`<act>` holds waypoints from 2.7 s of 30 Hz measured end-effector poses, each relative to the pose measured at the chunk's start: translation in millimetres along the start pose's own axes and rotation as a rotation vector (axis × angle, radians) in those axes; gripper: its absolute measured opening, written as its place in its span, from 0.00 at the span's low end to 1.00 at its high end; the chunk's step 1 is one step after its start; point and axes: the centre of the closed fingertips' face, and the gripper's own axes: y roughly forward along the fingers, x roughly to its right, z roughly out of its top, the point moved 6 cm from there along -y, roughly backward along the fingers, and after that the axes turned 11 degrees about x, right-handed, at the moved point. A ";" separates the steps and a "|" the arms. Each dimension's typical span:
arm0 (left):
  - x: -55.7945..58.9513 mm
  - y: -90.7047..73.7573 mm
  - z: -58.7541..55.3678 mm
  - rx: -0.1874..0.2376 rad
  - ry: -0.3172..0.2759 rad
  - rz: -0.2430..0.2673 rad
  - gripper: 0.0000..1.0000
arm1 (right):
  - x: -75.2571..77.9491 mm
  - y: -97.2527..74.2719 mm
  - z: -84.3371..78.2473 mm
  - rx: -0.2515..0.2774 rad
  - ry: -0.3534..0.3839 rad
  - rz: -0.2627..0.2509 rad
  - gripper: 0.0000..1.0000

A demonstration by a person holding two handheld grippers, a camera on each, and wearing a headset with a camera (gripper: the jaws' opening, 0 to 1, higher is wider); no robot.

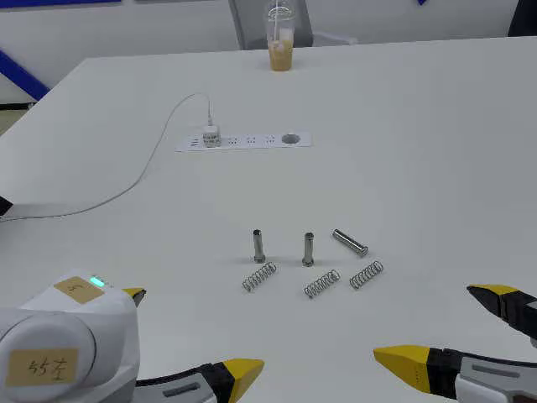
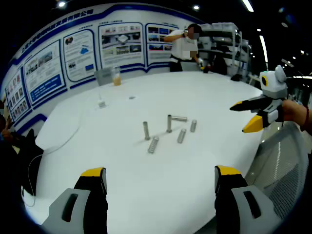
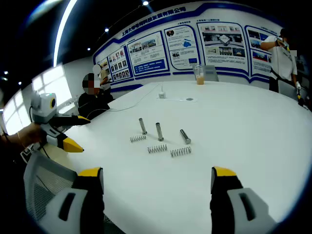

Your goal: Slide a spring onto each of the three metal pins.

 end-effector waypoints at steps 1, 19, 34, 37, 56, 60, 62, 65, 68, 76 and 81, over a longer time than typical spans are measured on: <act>0.0 0.1 0.0 0.000 0.001 0.000 0.93 | -0.1 -0.3 -0.2 0.000 0.000 0.000 0.92; -0.2 0.5 -0.2 0.000 -0.001 0.000 0.93 | -0.6 -1.3 -1.5 0.000 0.004 0.000 0.92; -0.5 1.7 -0.7 0.010 -0.011 0.004 0.92 | 0.7 4.2 -0.4 -0.004 -0.007 0.003 0.91; -0.3 2.6 -0.9 0.010 -0.011 0.002 0.92 | 2.9 6.9 1.0 -0.007 -0.014 0.002 0.90; 1.4 9.6 1.3 0.021 -0.015 -0.011 0.90 | 21.6 38.1 16.1 -0.016 -0.072 0.016 0.81; 1.0 10.6 0.5 0.025 -0.009 -0.007 0.89 | 24.8 46.7 16.8 -0.015 -0.063 0.022 0.78; 0.9 11.1 0.6 0.033 -0.009 -0.005 0.89 | 25.5 51.2 17.8 -0.010 -0.065 0.031 0.76; 0.4 11.9 0.3 0.037 -0.016 -0.004 0.88 | 28.2 58.4 19.5 -0.012 -0.059 0.030 0.75; -0.3 12.8 -0.1 0.034 -0.015 -0.004 0.88 | 31.7 66.0 21.8 -0.008 -0.053 0.033 0.72; 0.1 15.9 0.3 0.043 -0.019 -0.012 0.88 | 40.3 83.7 28.3 -0.007 -0.046 0.034 0.64; 1.7 18.7 0.8 0.055 -0.025 -0.022 0.88 | 45.4 97.2 26.6 -0.029 -0.049 0.034 0.61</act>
